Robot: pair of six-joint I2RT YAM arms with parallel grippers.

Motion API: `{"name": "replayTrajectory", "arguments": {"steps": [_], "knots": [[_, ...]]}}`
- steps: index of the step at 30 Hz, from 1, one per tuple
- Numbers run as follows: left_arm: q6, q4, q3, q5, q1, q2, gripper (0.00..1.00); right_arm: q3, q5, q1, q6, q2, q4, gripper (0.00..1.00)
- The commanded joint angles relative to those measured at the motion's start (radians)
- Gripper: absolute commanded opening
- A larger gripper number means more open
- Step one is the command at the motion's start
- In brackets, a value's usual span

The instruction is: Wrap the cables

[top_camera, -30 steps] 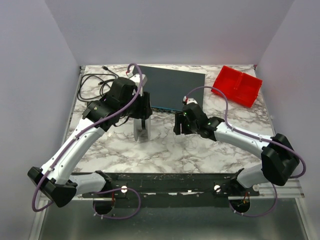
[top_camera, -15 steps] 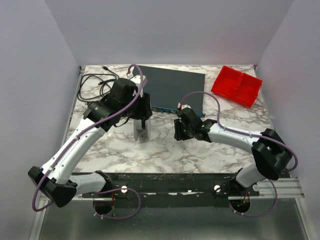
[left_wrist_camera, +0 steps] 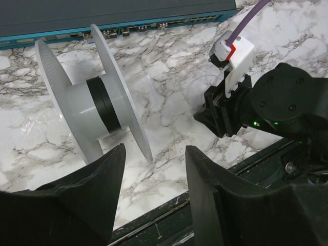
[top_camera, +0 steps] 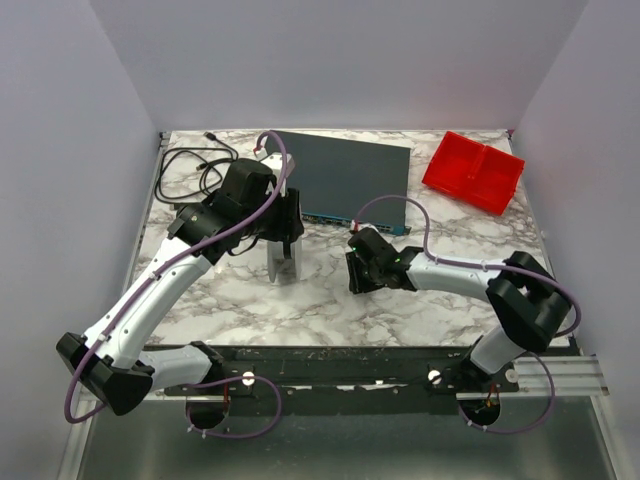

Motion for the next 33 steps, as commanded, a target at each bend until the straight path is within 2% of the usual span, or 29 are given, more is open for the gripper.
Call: {"name": "replayTrajectory", "arguments": {"steps": [1,6,11,14,19,24,33], "knots": [[-0.005,0.018,-0.008,0.012,0.0,-0.022,0.52,-0.014,0.037,0.038,0.033,0.052,0.045,0.38],[-0.006,0.013,-0.013,0.009,-0.002,-0.027,0.52,-0.008,0.134,0.077,0.068,0.097,0.053,0.32],[-0.008,0.013,-0.019,0.012,-0.001,-0.031,0.52,-0.027,0.17,0.088,0.103,0.101,0.058,0.1],[-0.008,0.015,-0.021,0.023,-0.003,-0.034,0.52,-0.021,0.209,0.086,0.101,0.047,0.027,0.01],[0.001,0.019,-0.01,0.066,-0.011,-0.03,0.52,0.029,0.233,0.086,0.061,-0.093,-0.045,0.01],[0.025,0.04,0.004,0.13,-0.028,-0.02,0.52,0.076,0.18,0.086,0.015,-0.227,-0.075,0.01],[0.093,0.135,-0.003,0.299,-0.03,0.005,0.52,0.184,0.09,0.08,-0.07,-0.36,-0.108,0.01]]}}
